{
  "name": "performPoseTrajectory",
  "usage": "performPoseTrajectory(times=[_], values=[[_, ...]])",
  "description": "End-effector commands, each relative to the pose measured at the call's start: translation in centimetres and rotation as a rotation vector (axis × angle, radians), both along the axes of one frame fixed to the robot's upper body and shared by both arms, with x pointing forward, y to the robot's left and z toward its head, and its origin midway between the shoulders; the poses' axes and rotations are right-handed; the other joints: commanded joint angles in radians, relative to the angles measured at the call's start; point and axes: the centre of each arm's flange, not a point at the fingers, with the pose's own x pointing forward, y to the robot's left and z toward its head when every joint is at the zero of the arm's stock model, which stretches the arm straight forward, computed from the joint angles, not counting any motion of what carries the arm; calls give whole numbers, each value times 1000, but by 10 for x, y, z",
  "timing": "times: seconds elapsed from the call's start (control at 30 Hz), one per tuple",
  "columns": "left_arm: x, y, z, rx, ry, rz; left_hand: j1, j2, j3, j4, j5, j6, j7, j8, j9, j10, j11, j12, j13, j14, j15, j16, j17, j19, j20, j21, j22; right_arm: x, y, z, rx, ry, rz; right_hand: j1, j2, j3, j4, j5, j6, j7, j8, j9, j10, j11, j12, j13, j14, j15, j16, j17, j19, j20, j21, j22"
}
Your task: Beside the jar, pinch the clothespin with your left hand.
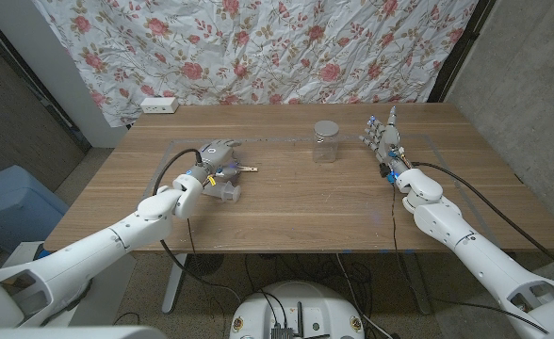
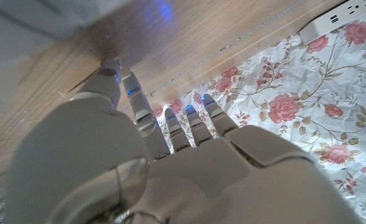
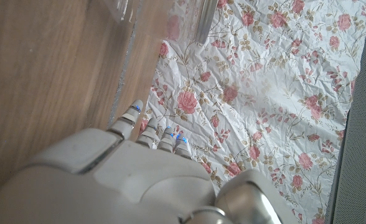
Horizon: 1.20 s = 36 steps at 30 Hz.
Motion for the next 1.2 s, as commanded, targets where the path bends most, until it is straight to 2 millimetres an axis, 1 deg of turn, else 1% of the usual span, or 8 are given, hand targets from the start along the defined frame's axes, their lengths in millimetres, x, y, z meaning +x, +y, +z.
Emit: performPoseTrajectory(times=[0.03,0.37,0.57,0.73,0.83,0.97,1.1,1.2], values=[[4,-2,0,12,-9,15,-1,10,-4,-2,5,-10,-2,-1,4,-5,0,2,3,0,0,4,2,0,3,0,2,0,0,0,0,0,0,-1,71,-5,0,6,-2,-7,6,2,1,-7,7,2,-9,-36,6,3,6,2,4,5],[8,-2,3,18,-5,23,-5,9,-8,-1,5,-41,-5,-9,4,-12,1,1,3,-4,2,3,2,-2,3,-1,2,0,0,0,0,0,0,-1,70,-5,0,6,-1,-8,6,2,1,-8,7,2,-10,-36,6,3,7,1,5,5],[10,-2,5,27,11,35,-9,7,-12,-1,5,-85,6,-18,3,-17,5,2,4,-11,4,2,2,-11,7,-3,2,0,0,0,0,0,0,-1,70,-5,0,6,-3,-7,6,2,1,-8,7,2,-10,-33,6,3,7,1,4,5],[13,-2,6,35,37,45,-16,6,-18,1,4,-153,12,-23,1,-56,29,-5,4,-36,18,-1,3,-28,14,-6,2,0,0,0,0,0,0,-1,70,-5,0,6,-3,-7,6,2,1,-7,7,2,-10,-34,6,3,6,1,4,5],[13,-2,7,32,34,44,-20,7,-21,1,4,-212,18,-28,0,-65,35,-2,5,-46,24,0,3,-35,16,-5,2,0,0,0,0,0,0,-1,70,-5,0,6,-2,-7,6,2,0,-6,7,2,-10,-33,6,3,6,2,4,5],[10,-2,10,36,38,40,-18,-2,-24,-4,2,-259,10,-26,-2,-77,40,-2,5,-58,27,-1,3,-40,16,-5,2,0,0,0,0,0,0,-1,70,-5,0,6,-2,-7,6,2,0,-8,7,2,-10,-35,6,3,7,1,5,5],[7,-2,13,41,48,37,-21,-19,-35,-5,-3,-328,25,-23,-6,-109,65,-4,6,-88,41,-3,4,-62,23,-8,2,0,0,0,0,0,0,-1,70,-5,0,6,-2,-8,6,2,1,-7,7,2,-9,-35,6,3,6,1,4,5],[6,-2,16,51,64,32,-25,-29,-42,-4,-5,-369,34,-23,-8,-130,75,-5,6,-109,51,-4,4,-77,23,-9,2,0,0,0,0,0,0,-1,71,-5,0,6,-2,-7,6,2,1,-7,7,2,-10,-36,6,3,6,1,4,5]])
